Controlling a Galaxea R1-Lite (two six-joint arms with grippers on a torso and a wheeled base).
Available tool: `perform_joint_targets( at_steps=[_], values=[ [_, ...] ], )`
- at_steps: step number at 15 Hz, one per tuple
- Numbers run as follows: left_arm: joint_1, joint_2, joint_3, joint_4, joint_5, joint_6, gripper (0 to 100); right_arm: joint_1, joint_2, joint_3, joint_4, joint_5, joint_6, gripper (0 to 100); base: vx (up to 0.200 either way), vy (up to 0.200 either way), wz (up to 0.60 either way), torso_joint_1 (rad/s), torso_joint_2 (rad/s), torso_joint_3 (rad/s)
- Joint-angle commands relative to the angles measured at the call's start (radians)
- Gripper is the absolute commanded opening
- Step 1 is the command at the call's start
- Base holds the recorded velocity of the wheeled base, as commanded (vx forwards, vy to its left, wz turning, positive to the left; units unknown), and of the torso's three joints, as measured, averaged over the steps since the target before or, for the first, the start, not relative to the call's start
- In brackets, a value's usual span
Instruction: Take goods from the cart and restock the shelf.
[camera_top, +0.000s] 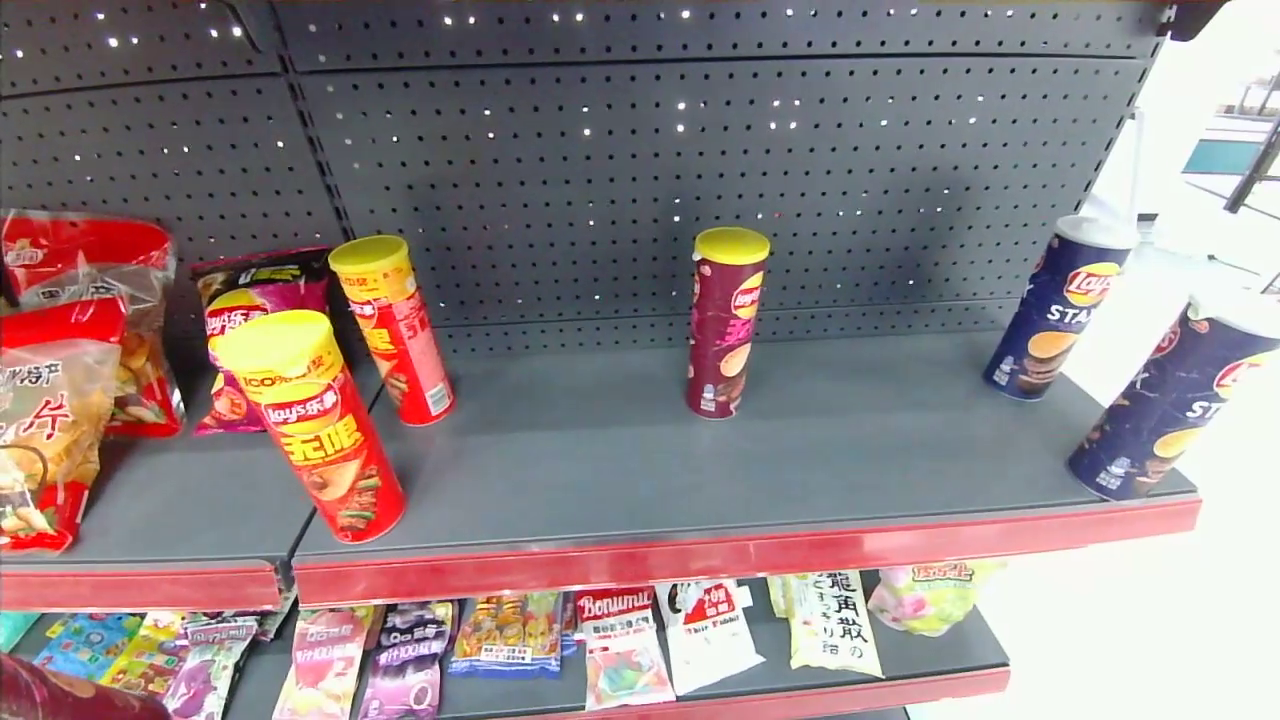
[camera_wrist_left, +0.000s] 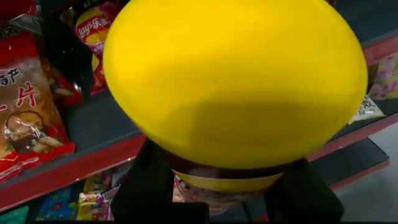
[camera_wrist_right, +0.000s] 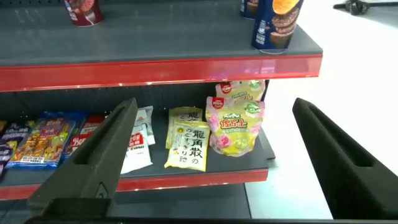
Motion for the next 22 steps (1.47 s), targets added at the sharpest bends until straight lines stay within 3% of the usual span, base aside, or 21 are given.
perform_joint_targets(
  at_steps=[1, 8, 12, 18, 20, 22],
  values=[
    [0.0, -0.005, 0.001, 0.0, -0.001, 0.002, 0, 0.001, 0.001, 0.0, 0.0, 0.0, 0.0, 100, 0.0, 0.0, 0.0, 0.0, 0.0, 0.0],
    [0.0, -0.034, 0.003, 0.005, -0.001, 0.005, 0, 0.001, 0.0, 0.0, 0.0, 0.0, -0.002, 100, 0.029, 0.0, 0.0, 0.0, 0.0, 0.0],
    [-0.005, -0.057, -0.003, 0.003, -0.022, 0.023, 0, 0.001, 0.001, 0.0, 0.0, 0.0, -0.002, 100, 0.05, 0.0, 0.0, 0.001, 0.0, 0.001],
    [-0.008, -0.121, -0.04, 0.09, -0.106, 0.02, 0, 0.002, 0.01, 0.0, 0.002, 0.004, -0.005, 100, 0.0, 0.0, 0.0, 0.0, 0.0, 0.0],
    [-0.009, -0.154, -0.042, 0.097, -0.211, 0.013, 0, -0.004, 0.004, -0.001, 0.0, -0.002, -0.02, 100, 0.0, 0.0, 0.0, 0.0, 0.0, 0.0],
    [-0.009, -0.163, -0.037, 0.098, -0.263, -0.004, 0, -0.002, 0.0, -0.001, -0.001, -0.003, -0.019, 100, 0.0, 0.0, 0.0, 0.0, 0.0, 0.0]
  ],
)
